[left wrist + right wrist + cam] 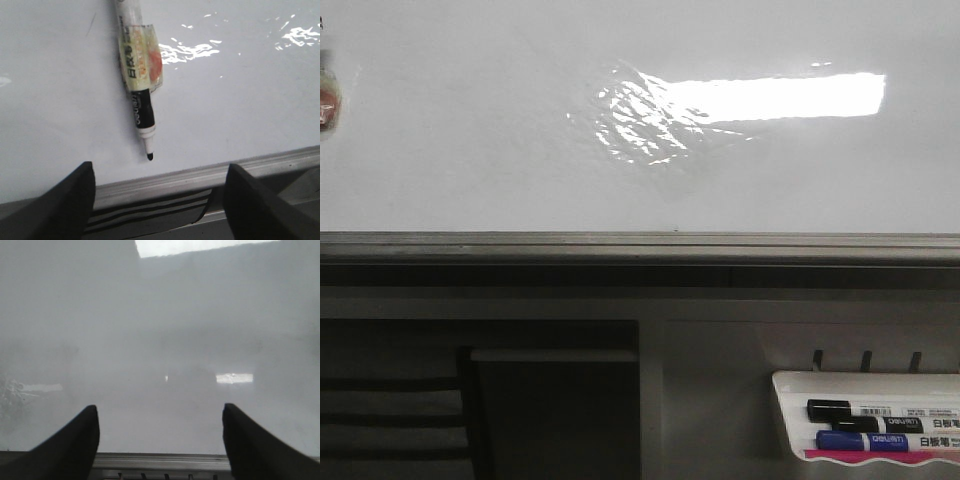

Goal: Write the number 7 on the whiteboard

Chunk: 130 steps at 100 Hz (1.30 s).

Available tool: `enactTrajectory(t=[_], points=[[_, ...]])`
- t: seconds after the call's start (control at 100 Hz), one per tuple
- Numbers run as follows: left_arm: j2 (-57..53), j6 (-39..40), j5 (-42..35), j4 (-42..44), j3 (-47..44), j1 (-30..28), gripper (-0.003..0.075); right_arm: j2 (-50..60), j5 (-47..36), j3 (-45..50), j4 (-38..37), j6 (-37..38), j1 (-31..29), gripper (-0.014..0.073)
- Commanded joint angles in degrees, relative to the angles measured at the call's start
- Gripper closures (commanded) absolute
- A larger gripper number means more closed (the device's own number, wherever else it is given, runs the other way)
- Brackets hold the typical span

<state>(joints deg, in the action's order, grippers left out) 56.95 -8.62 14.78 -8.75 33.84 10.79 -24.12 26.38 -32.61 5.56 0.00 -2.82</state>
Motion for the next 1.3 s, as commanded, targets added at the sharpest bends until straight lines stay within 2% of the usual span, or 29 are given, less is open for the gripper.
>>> enactTrajectory(t=[0.0, 0.4, 0.83, 0.9, 1.12, 1.29], points=[[2.3, 0.0, -8.5, -1.0, 2.1, 0.7, 0.0227, -0.8, -4.4, -1.8, 0.2, -0.5, -0.3, 0.0134], [13.3, 0.0, -23.2, -1.0, 2.1, 0.7, 0.0227, -0.8, -3.9, -1.8, 0.2, -0.5, -0.3, 0.0134], [18.3, 0.0, -27.9, -1.0, 2.1, 0.7, 0.0232, -0.8, -3.9, -1.8, 0.2, -0.5, -0.3, 0.0134], [18.3, 0.0, -28.2, -1.0, 2.1, 0.7, 0.0276, -0.8, -3.8, -1.8, 0.2, -0.5, -0.3, 0.0134], [18.3, 0.0, -28.3, -1.0, 2.1, 0.7, 0.0508, -0.8, -3.6, -1.8, 0.2, -0.5, -0.3, 0.0134], [18.3, 0.0, -28.3, -1.0, 2.1, 0.7, 0.0624, -0.8, -3.6, -1.8, 0.2, -0.5, -0.3, 0.0134]])
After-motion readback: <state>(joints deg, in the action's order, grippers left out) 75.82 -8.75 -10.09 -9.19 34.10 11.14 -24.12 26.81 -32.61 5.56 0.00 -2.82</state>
